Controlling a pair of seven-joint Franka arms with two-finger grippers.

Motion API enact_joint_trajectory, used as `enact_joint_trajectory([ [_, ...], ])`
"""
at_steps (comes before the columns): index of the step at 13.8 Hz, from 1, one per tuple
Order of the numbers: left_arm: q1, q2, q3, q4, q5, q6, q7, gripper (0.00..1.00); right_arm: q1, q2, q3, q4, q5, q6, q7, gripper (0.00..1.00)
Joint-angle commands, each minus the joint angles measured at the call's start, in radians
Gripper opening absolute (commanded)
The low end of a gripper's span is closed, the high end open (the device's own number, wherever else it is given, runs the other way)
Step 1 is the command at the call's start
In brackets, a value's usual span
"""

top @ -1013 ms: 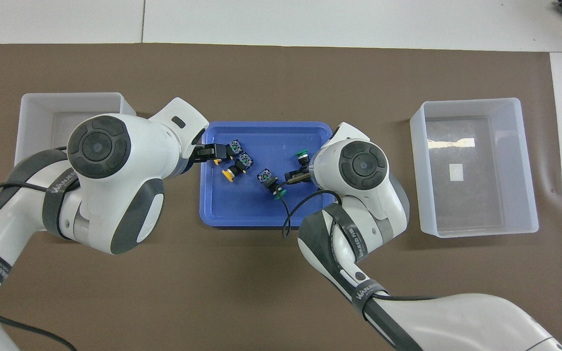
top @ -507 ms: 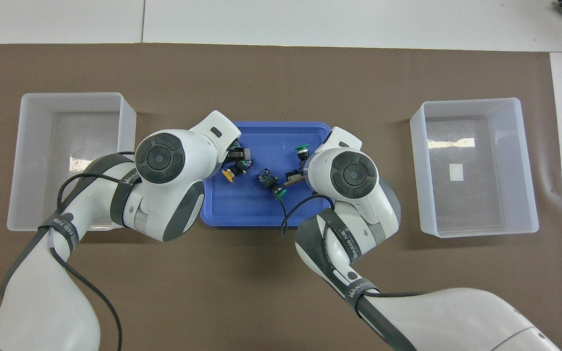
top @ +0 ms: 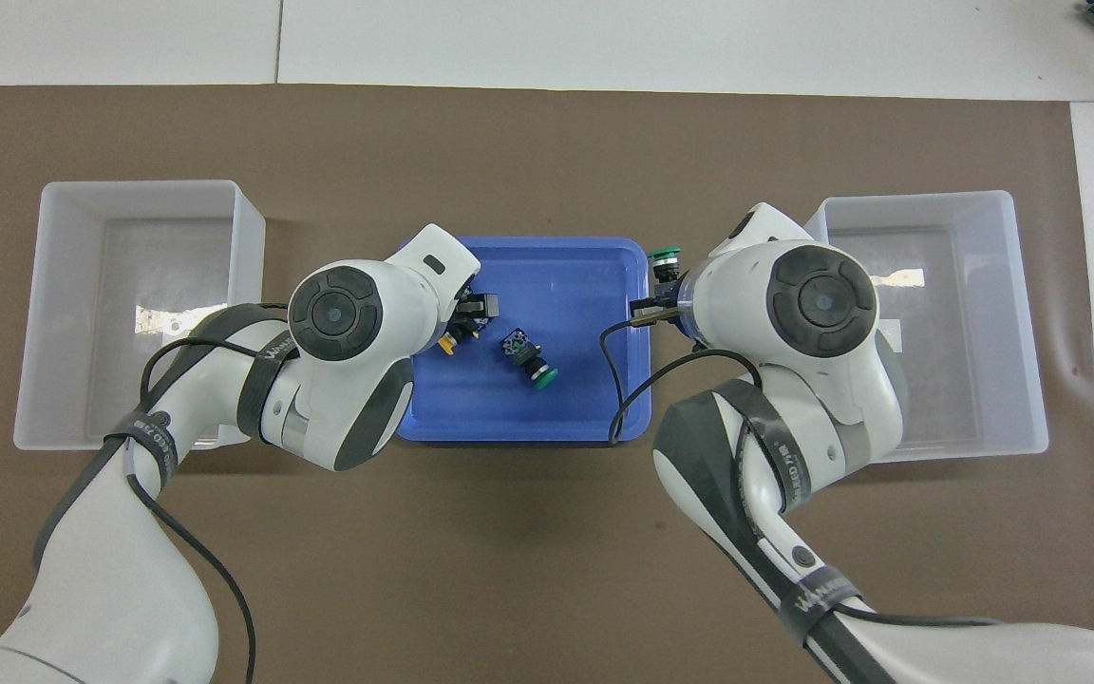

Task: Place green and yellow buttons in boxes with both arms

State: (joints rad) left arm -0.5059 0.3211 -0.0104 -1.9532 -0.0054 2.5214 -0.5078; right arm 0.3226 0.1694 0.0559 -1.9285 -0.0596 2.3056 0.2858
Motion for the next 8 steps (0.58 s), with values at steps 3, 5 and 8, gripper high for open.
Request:
enact_joint_trajectory([
  [3, -0.04, 0.022, 0.015, -0.003, -0.007, 0.051, 0.127, 0.99, -0.106, -0.155, 0.01, -0.157, -0.017, -0.017, 0.013, 0.0],
  [5, -0.04, 0.029, 0.015, -0.003, -0.007, 0.053, 0.185, 0.99, -0.154, -0.2, 0.01, -0.213, -0.017, -0.015, -0.016, 0.0],
  [8, -0.04, 0.033, 0.015, -0.003, -0.007, 0.057, 0.265, 0.98, -0.247, -0.235, 0.012, -0.23, -0.017, -0.018, -0.104, 0.0],
])
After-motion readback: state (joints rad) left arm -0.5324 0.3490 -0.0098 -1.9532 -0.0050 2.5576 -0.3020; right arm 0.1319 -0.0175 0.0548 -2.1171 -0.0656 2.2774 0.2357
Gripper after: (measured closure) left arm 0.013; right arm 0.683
